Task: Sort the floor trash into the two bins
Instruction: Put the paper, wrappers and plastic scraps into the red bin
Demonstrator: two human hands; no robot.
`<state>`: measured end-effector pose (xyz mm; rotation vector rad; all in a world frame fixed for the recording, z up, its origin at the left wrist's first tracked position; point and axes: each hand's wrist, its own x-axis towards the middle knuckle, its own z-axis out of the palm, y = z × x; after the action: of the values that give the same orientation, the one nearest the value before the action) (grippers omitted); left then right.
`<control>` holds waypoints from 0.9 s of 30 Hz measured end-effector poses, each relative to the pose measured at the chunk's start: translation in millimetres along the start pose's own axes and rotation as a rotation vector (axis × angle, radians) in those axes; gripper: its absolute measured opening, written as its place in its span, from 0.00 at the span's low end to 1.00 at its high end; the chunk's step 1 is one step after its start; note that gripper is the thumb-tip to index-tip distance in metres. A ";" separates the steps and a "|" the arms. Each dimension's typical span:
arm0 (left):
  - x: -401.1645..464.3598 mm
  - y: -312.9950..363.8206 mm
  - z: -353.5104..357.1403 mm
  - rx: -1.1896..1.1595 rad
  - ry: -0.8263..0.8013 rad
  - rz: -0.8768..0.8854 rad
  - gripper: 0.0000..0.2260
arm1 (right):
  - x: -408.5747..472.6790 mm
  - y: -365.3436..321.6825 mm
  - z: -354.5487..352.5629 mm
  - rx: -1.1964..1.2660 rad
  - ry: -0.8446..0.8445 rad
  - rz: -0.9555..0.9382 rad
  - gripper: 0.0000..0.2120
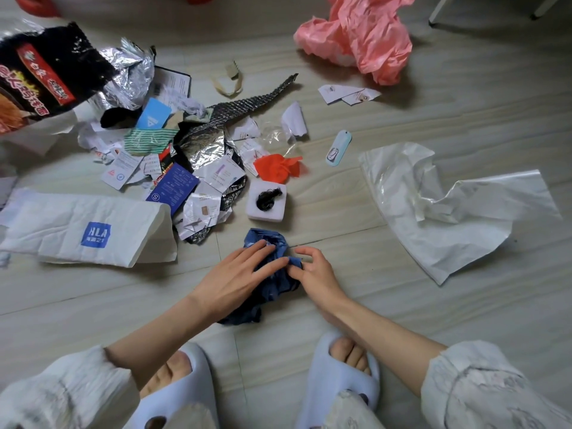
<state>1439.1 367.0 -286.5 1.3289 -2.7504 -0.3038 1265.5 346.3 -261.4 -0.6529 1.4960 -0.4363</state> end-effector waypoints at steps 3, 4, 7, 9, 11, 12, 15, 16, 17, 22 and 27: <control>-11.4 -5.8 2.0 0.026 -0.077 -0.046 0.20 | 3.5 -10.7 -6.0 -0.155 -0.065 -0.054 0.18; -16.2 -8.5 1.6 0.028 -0.110 -0.076 0.22 | 6.6 -15.9 -8.8 -0.277 -0.053 -0.115 0.18; -29.2 -16.8 -0.8 0.037 -0.152 -0.179 0.25 | 20.9 -43.8 -16.7 -0.810 0.090 -0.440 0.22; -33.6 -19.5 -1.8 0.047 -0.120 -0.226 0.23 | 35.4 -68.3 -13.0 -1.195 0.066 -0.667 0.31; -33.3 -20.7 -1.6 0.044 -0.095 -0.246 0.24 | 52.0 -87.5 -2.0 -1.490 -0.047 -0.722 0.41; -32.6 -20.4 -1.0 0.037 -0.101 -0.253 0.26 | 59.3 -92.7 5.6 -1.579 -0.085 -0.708 0.45; -31.6 -19.4 1.8 0.041 -0.128 -0.272 0.31 | 74.0 -89.1 29.7 -1.623 -0.080 -0.656 0.46; -31.1 -18.5 2.0 0.041 -0.135 -0.288 0.31 | 74.8 -84.5 33.6 -1.613 -0.054 -0.653 0.44; -30.6 -18.0 1.7 0.036 -0.140 -0.304 0.30 | 73.3 -80.2 35.7 -1.600 -0.041 -0.649 0.41; -32.7 -19.5 -22.3 -0.006 -0.265 -0.365 0.21 | 40.0 -90.2 22.9 -1.531 -0.083 -0.624 0.36; -62.3 -10.9 -83.6 -0.094 -0.226 -0.639 0.21 | -32.5 -138.3 38.7 -1.436 -0.008 -0.783 0.39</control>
<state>1498.8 396.8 -205.7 2.2324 -2.3371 -0.6388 1319.8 267.1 -149.7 -2.3842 1.3202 0.1708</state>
